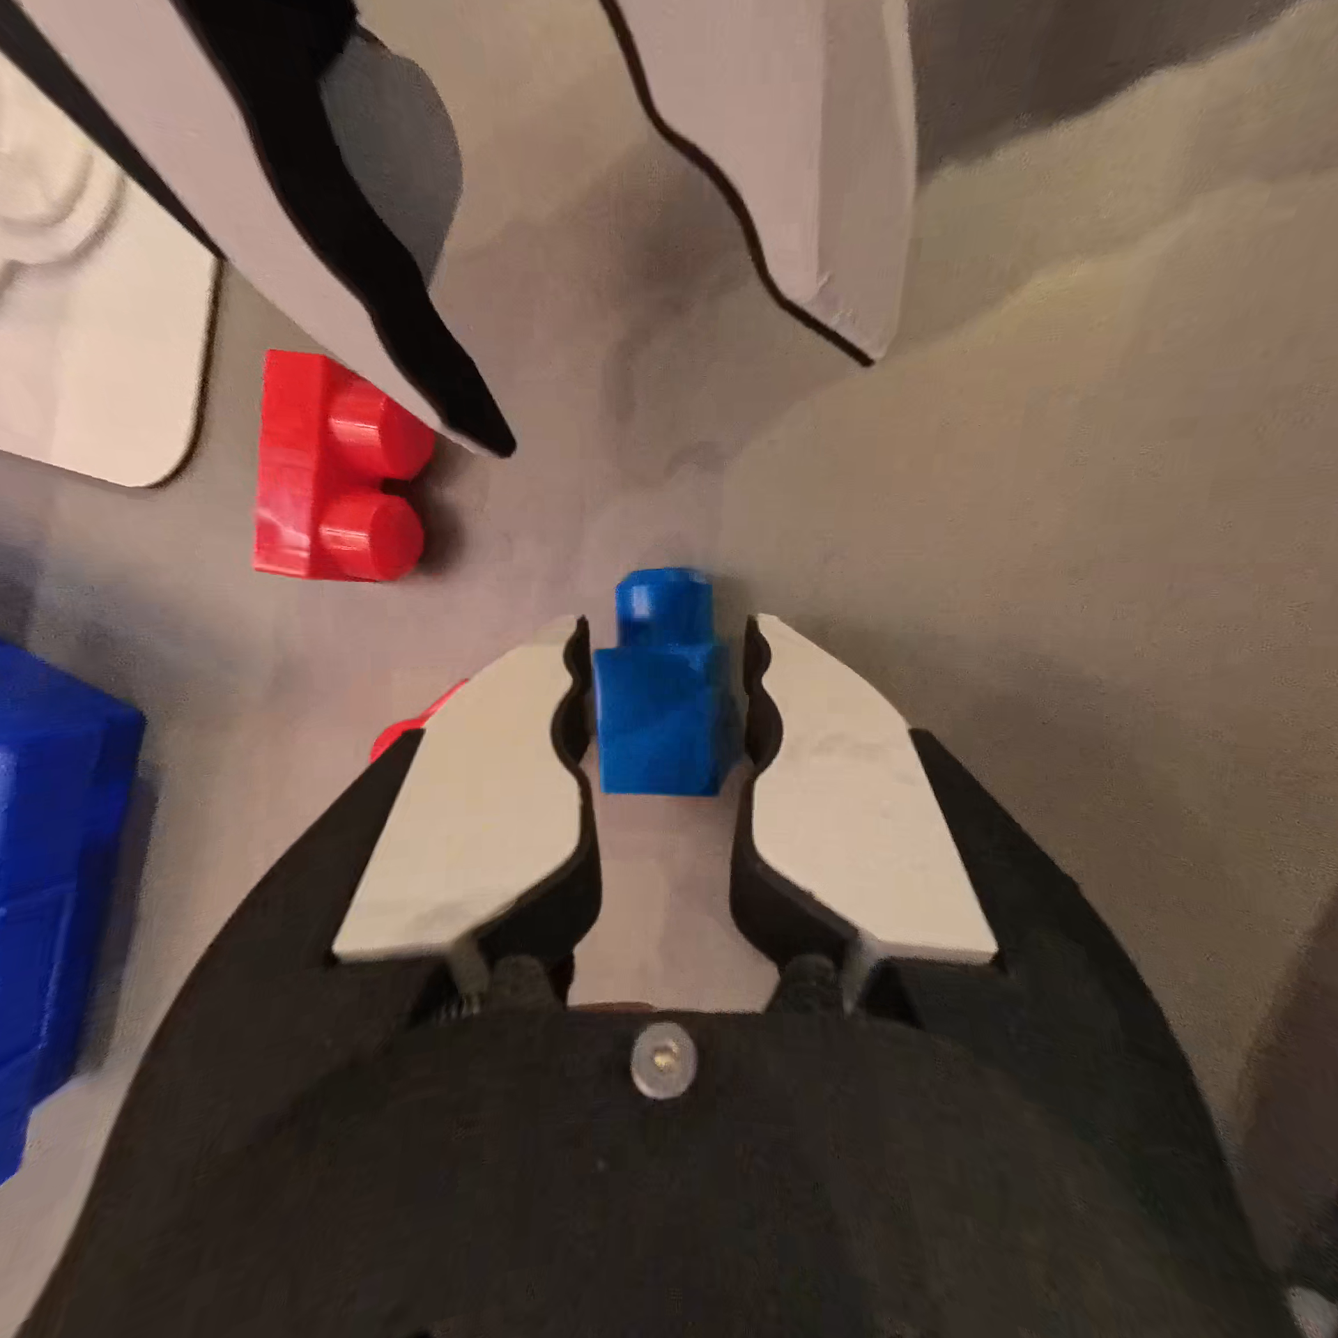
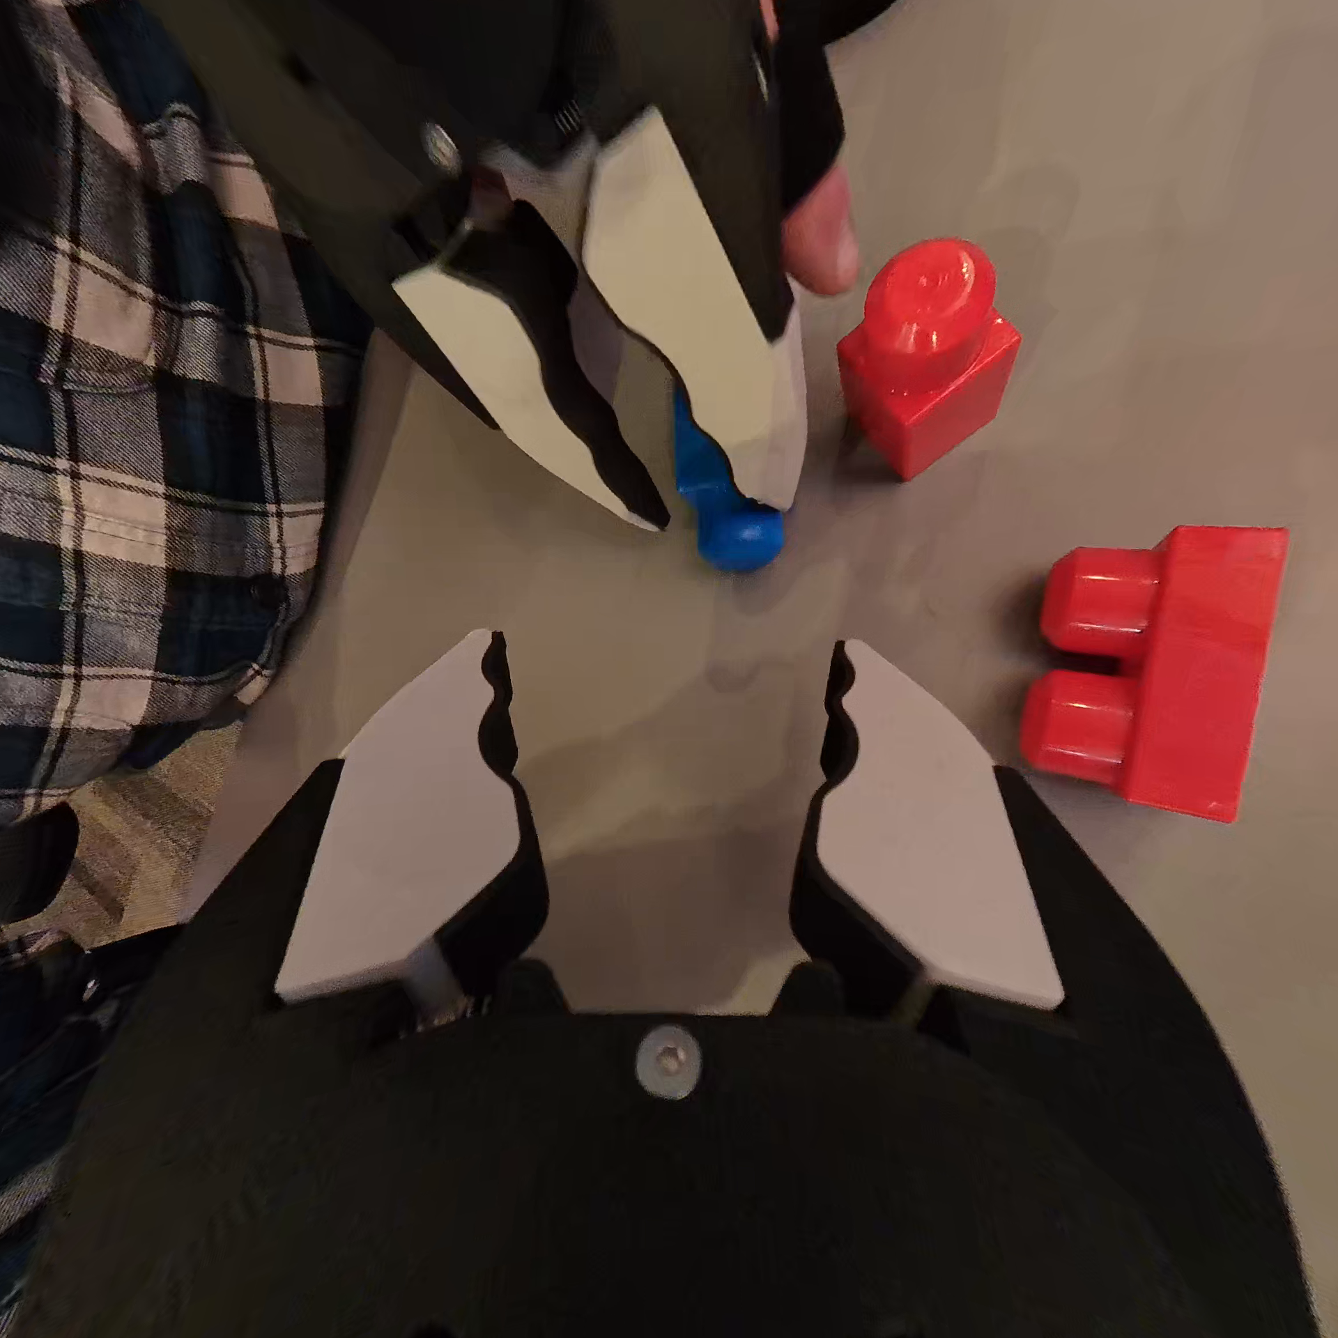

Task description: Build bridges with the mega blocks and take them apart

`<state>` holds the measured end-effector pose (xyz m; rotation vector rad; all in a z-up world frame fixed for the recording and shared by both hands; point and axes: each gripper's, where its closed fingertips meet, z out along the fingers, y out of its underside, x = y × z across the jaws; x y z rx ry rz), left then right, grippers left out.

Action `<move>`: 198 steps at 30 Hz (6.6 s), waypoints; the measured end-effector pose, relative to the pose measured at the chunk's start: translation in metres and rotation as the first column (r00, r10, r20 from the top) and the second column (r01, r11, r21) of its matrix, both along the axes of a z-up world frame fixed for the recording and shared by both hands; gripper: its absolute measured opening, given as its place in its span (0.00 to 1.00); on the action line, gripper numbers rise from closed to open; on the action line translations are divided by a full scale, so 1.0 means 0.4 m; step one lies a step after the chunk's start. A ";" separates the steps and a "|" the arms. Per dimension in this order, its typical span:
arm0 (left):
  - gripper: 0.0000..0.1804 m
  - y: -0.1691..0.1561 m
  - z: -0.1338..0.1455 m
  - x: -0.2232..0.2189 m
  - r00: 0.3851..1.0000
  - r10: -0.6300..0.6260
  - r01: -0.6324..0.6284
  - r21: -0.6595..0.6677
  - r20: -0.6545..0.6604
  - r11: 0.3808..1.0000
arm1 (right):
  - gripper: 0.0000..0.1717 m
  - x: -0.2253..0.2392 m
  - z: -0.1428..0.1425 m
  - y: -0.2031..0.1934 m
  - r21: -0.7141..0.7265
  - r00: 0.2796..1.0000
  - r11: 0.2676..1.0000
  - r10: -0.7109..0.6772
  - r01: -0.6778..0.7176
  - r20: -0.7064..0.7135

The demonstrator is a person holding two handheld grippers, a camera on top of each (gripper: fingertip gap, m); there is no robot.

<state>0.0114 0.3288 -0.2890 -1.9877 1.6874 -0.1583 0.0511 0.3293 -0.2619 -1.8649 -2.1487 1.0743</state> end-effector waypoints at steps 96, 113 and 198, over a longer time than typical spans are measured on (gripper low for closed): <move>0.09 -0.028 0.156 -0.065 0.762 0.191 -0.076 -0.207 0.619 0.975 | 0.19 -0.153 0.138 -0.002 0.061 0.819 0.998 0.029 0.007 -0.573; 0.20 -0.009 0.197 -0.049 0.605 0.182 -0.122 -0.135 0.776 0.983 | 0.19 -0.146 0.140 -0.012 0.026 0.807 0.999 0.038 -0.029 -0.589; 0.42 0.208 0.167 -0.102 0.989 0.118 -0.143 0.378 0.087 0.915 | 0.37 -0.143 0.174 0.159 -0.073 0.805 0.888 -0.445 0.455 -0.393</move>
